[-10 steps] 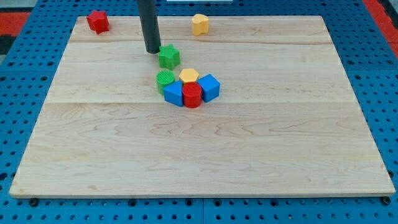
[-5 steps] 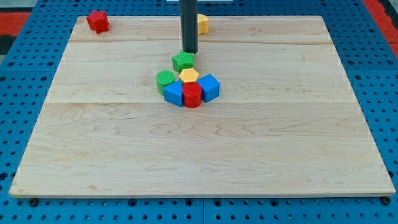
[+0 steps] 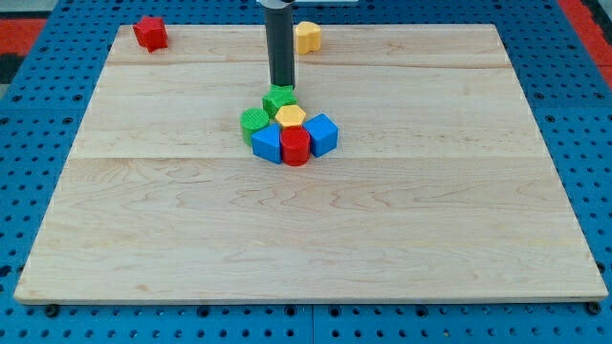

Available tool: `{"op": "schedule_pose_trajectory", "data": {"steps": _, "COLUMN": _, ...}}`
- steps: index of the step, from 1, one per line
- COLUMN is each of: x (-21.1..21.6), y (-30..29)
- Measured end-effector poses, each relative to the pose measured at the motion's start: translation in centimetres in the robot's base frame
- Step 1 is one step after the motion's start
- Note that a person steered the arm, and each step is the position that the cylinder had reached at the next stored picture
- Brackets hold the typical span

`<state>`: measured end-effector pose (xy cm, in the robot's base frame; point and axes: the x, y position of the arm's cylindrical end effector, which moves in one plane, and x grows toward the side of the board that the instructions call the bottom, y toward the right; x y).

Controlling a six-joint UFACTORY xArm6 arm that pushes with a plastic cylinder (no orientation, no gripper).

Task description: Move the green star to the center of the board

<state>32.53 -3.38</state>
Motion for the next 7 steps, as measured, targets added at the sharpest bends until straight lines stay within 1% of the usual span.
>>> {"op": "schedule_pose_trajectory", "data": {"steps": 4, "x": 0.4, "y": 0.0}}
{"op": "schedule_pose_trajectory", "data": {"steps": 5, "x": -1.0, "y": -2.0}}
{"op": "schedule_pose_trajectory", "data": {"steps": 6, "x": -4.2, "y": -5.6}}
{"op": "schedule_pose_trajectory", "data": {"steps": 7, "x": -7.9, "y": -7.2}}
